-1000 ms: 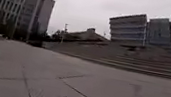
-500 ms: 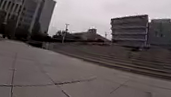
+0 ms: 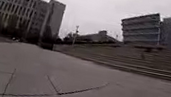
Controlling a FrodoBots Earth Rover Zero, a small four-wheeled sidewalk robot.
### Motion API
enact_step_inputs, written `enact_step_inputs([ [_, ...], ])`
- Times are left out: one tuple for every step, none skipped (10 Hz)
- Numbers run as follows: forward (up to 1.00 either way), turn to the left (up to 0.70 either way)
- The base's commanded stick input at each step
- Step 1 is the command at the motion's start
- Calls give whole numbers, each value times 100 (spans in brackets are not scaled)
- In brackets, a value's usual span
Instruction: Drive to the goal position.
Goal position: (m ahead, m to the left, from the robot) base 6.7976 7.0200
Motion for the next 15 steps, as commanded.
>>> enact_step_inputs([
  [70, 0],
  [70, 0],
  [70, 2],
  [70, 2],
  [70, 2],
  [70, 2],
  [70, 2],
  [70, 3],
  [70, 9],
  [70, 26],
  [70, 31],
  [70, 33],
  [70, 31],
  [70, 16],
  [70, 1],
])
